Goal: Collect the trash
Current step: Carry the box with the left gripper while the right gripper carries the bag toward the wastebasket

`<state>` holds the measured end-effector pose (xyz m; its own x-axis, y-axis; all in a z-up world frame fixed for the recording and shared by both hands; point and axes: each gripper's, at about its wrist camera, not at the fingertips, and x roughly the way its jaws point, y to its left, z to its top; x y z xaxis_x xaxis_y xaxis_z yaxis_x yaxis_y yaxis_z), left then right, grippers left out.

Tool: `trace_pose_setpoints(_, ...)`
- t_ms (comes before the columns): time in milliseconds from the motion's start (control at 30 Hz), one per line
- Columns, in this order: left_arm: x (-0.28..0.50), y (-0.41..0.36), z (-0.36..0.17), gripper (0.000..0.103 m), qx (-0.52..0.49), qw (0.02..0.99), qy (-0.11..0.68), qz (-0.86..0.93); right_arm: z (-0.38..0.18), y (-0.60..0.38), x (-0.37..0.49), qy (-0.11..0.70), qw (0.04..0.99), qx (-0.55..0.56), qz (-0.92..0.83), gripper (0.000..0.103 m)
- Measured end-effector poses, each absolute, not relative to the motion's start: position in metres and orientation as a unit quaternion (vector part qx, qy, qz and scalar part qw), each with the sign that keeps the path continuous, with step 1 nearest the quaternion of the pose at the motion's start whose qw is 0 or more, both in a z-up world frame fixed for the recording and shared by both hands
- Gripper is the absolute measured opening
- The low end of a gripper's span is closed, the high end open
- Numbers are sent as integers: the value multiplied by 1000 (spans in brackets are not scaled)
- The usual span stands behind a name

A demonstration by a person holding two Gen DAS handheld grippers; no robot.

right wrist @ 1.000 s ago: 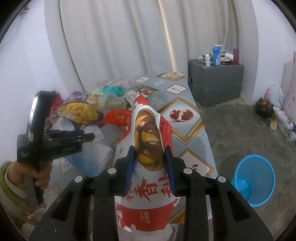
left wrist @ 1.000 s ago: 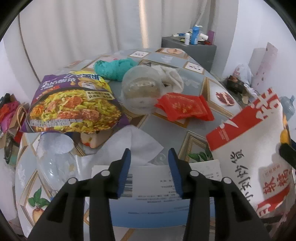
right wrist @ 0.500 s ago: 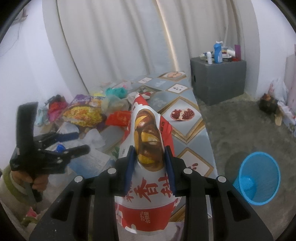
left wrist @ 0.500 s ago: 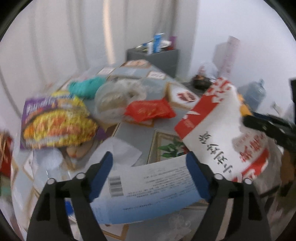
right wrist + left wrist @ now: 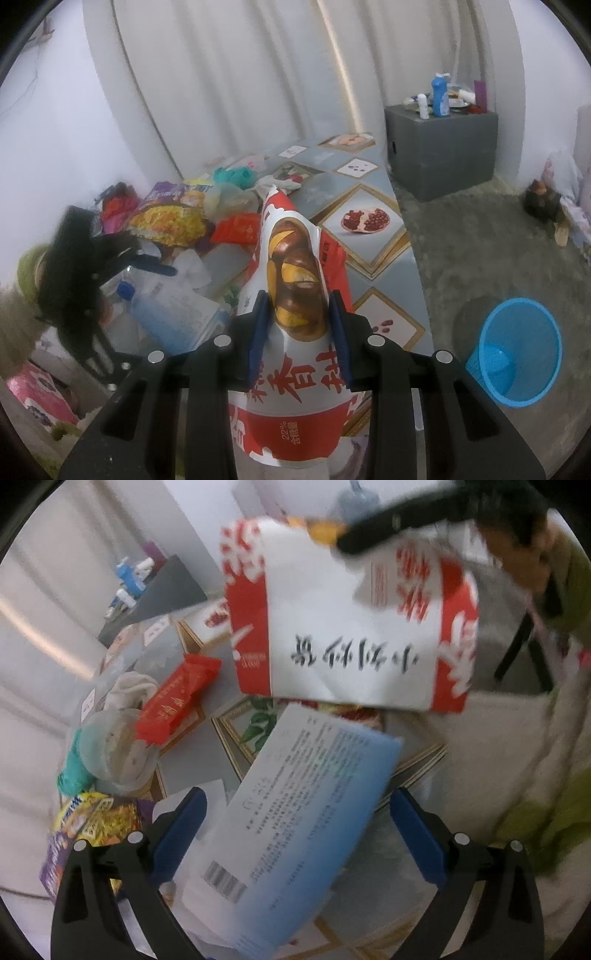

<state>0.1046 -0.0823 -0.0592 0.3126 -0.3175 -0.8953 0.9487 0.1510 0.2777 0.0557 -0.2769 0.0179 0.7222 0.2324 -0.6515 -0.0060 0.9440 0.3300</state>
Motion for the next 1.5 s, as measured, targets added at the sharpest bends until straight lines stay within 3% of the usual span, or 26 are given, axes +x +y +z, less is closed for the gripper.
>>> trace_pose_setpoints(200, 116, -87, -68, 97, 449, 655, 369, -483, 19, -279, 56, 373, 914, 134, 84, 31)
trace_pose_setpoints(400, 115, -101, -72, 89, 469, 626, 362, -507, 21, -277, 65, 391, 907, 72, 141, 32)
trace_pose_setpoints(633, 121, -106, -72, 85, 462, 613, 370, -524, 20, -277, 71, 397, 902, 53, 163, 32)
trace_pose_setpoints(1100, 116, -107, -70, 80, 465, 604, 359, -538, 13, -270, 78, 415, 891, 36, 180, 46)
trace_pose_setpoints(1500, 111, -108, -67, 78, 478, 605, 342, -538, 14, -267, 79, 414, 894, 18, 170, 36)
